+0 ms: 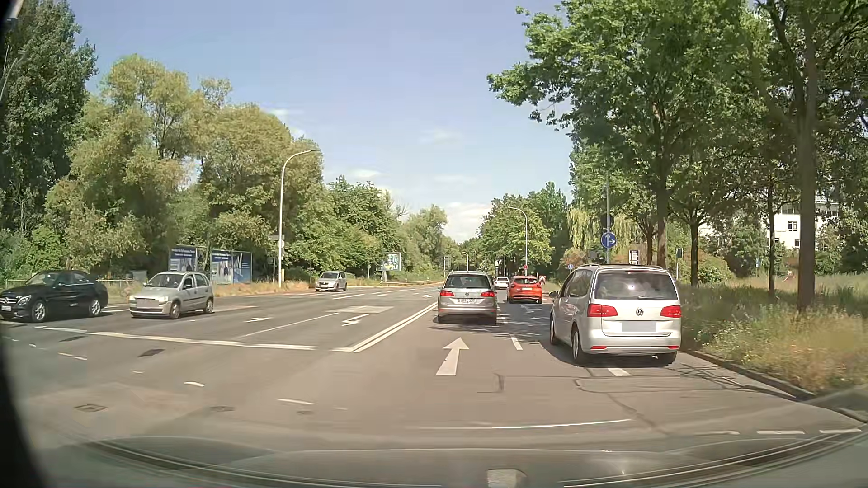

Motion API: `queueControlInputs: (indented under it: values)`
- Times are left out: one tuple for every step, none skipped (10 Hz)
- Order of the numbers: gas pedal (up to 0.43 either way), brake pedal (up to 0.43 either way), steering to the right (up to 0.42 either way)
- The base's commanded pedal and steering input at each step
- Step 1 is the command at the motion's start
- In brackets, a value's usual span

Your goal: Follow the waypoints while adhering to traffic rules and regulations

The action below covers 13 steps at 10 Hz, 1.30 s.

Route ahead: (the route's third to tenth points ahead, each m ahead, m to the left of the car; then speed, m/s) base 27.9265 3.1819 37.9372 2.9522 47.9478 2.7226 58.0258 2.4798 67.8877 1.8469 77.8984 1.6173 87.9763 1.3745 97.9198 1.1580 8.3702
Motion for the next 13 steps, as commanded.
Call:
queueControlInputs:
  values:
    - [0.209,0.030,0.011]
    - [0.209,0.030,0.011]
    - [0.220,0.030,0.011]
    - [0.220,0.030,0.011]
    - [0.220,0.030,0.011]
    - [0.220,0.030,0.010]
    - [0.220,0.030,0.010]
    - [0.220,0.030,0.010]
    - [0.220,0.030,0.009]
    - [0.220,0.030,0.009]
    - [0.220,0.030,0.007]
    - [0.220,0.030,0.007]
    - [0.220,0.030,0.007]
